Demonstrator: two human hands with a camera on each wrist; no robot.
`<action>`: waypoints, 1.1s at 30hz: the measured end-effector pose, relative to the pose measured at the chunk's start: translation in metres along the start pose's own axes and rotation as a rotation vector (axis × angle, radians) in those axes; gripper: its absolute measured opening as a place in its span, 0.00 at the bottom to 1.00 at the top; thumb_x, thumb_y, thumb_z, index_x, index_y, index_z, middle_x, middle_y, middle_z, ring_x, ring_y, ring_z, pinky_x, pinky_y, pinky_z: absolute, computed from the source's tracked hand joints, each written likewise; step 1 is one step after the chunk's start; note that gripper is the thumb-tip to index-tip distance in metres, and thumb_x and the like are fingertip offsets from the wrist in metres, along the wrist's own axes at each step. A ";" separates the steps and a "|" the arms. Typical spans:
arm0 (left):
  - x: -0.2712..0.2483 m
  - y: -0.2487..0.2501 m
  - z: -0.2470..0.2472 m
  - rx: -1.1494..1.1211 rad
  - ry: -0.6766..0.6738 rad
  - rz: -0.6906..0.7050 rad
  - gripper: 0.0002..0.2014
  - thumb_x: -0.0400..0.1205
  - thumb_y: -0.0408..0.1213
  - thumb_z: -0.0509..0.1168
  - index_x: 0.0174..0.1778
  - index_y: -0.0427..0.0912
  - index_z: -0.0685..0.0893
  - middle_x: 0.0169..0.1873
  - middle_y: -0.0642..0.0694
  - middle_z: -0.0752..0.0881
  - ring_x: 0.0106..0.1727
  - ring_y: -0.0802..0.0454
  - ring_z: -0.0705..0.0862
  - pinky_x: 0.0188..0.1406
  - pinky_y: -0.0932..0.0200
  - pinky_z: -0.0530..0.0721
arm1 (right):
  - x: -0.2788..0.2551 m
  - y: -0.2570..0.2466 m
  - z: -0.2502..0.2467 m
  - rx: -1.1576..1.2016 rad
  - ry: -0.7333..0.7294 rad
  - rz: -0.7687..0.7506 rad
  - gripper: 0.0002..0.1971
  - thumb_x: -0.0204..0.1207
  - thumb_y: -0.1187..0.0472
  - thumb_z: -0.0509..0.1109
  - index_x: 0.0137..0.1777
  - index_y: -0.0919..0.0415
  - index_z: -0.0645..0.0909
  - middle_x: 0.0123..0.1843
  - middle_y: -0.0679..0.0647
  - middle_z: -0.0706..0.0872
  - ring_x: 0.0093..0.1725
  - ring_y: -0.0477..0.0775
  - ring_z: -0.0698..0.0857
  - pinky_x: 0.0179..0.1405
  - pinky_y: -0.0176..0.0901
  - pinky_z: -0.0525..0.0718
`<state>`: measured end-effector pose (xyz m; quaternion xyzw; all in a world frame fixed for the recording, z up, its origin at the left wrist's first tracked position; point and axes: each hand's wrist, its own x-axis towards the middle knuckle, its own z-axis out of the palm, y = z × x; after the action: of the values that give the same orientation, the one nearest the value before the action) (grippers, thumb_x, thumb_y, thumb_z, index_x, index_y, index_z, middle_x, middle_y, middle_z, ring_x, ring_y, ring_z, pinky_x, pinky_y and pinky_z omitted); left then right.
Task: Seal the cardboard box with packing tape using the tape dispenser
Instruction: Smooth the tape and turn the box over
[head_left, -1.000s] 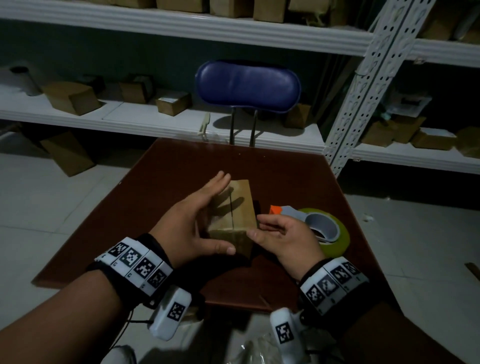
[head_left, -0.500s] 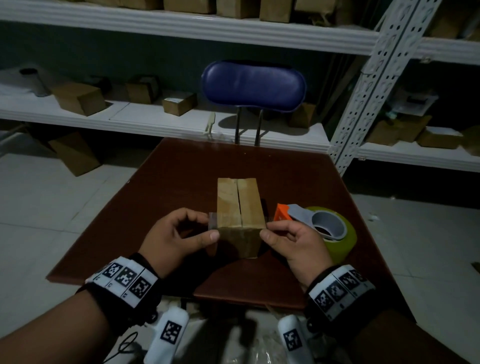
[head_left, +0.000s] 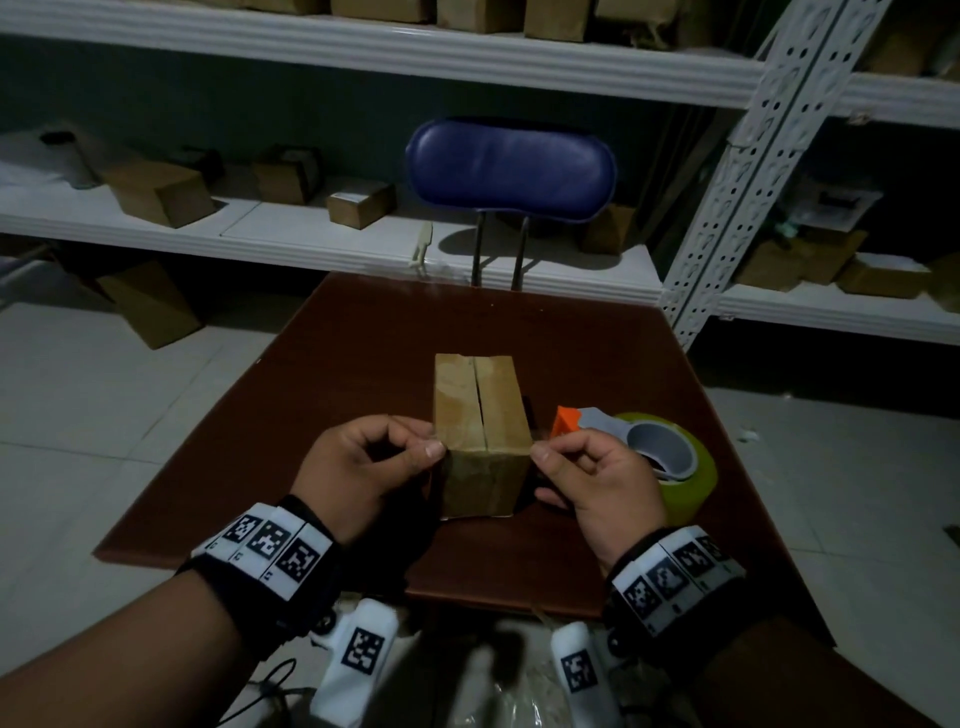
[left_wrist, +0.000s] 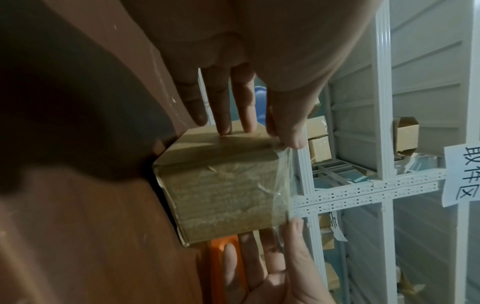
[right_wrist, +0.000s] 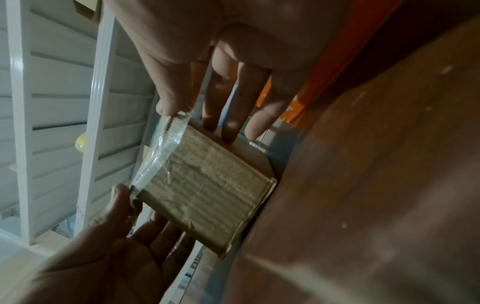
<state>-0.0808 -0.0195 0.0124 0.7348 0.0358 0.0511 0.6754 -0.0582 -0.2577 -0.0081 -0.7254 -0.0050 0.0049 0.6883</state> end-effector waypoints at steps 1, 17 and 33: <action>0.000 0.000 -0.001 0.004 -0.009 -0.004 0.08 0.67 0.40 0.78 0.30 0.40 0.88 0.48 0.44 0.92 0.51 0.48 0.91 0.57 0.49 0.85 | 0.000 -0.001 0.000 -0.011 -0.008 0.001 0.10 0.76 0.58 0.79 0.34 0.46 0.88 0.40 0.50 0.93 0.47 0.49 0.92 0.46 0.52 0.92; 0.003 0.005 -0.009 0.034 -0.059 -0.062 0.11 0.63 0.40 0.77 0.31 0.36 0.88 0.42 0.49 0.94 0.45 0.59 0.91 0.44 0.67 0.84 | -0.003 -0.006 -0.002 0.074 -0.067 0.070 0.09 0.68 0.57 0.82 0.44 0.61 0.90 0.44 0.52 0.95 0.47 0.49 0.93 0.49 0.51 0.91; 0.006 -0.001 -0.012 0.099 -0.125 -0.039 0.12 0.60 0.36 0.81 0.29 0.32 0.87 0.47 0.43 0.92 0.51 0.46 0.92 0.55 0.47 0.87 | -0.003 0.002 -0.004 0.088 -0.080 0.077 0.08 0.73 0.71 0.79 0.34 0.63 0.87 0.52 0.53 0.92 0.52 0.49 0.93 0.46 0.46 0.91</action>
<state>-0.0763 -0.0069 0.0127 0.7682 0.0103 -0.0099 0.6401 -0.0609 -0.2619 -0.0099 -0.6931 -0.0043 0.0608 0.7182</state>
